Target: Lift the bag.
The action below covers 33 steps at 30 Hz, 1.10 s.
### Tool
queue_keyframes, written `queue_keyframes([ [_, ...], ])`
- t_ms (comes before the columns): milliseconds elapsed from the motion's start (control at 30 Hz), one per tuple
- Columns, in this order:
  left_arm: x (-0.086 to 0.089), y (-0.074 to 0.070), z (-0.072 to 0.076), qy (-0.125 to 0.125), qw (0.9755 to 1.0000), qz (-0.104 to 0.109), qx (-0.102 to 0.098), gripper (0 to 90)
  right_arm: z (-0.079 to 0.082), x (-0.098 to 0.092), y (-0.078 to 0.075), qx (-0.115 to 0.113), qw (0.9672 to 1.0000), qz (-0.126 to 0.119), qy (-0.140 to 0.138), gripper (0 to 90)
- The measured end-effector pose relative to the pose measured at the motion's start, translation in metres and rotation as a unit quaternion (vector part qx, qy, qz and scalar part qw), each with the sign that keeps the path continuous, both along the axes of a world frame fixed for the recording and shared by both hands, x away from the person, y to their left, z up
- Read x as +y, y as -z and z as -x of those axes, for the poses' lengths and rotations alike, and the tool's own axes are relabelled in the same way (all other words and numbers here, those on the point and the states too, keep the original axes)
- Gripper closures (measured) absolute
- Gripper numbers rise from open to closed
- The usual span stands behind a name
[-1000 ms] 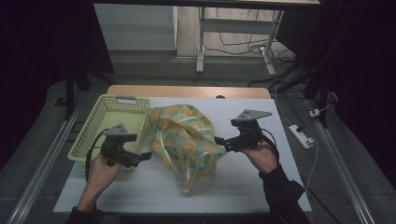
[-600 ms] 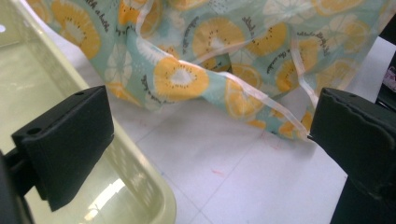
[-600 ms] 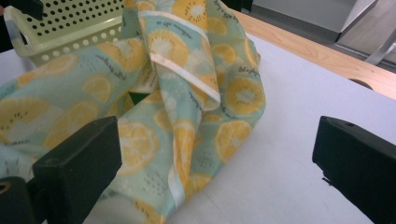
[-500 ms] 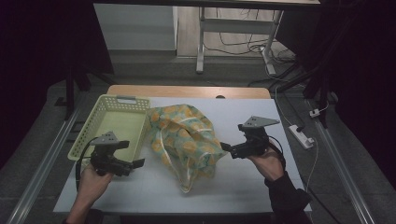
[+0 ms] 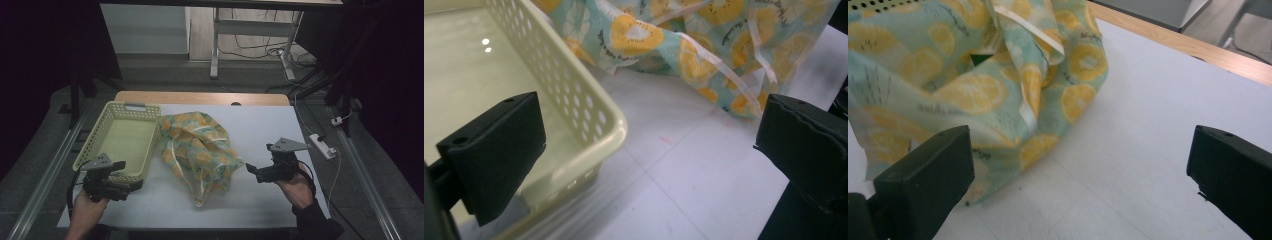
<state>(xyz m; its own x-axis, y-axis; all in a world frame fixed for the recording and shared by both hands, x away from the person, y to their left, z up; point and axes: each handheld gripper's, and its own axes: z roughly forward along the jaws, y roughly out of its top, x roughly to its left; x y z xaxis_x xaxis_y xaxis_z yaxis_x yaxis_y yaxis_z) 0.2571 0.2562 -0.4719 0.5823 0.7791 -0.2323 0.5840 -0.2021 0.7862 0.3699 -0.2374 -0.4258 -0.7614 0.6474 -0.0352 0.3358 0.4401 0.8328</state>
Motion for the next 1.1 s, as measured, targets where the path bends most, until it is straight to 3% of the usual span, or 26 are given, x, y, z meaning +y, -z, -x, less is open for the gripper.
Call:
queue_keyframes([
  [400, 0.018, 0.02, 0.029, -0.031, 0.9995, 0.002, 0.005, 0.0, 0.03, -0.036, 0.029, 0.008, 0.9986, -0.013, 0.051, 0.0],
  [633, 0.027, 0.033, 0.045, -0.045, 0.9988, -0.015, 0.015, 0.0, 0.052, -0.054, 0.05, 0.019, 0.9975, -0.005, 0.068, 0.0],
  [933, 0.028, 0.048, 0.049, -0.042, 0.9972, -0.039, 0.049, 0.0, 0.066, -0.07, 0.072, 0.069, 0.9942, 0.005, 0.083, 0.0],
  [1100, 0.026, 0.049, 0.048, -0.04, 0.9967, -0.046, 0.053, 0.0, 0.069, -0.075, 0.072, 0.074, 0.9933, -0.006, 0.088, 0.0],
])
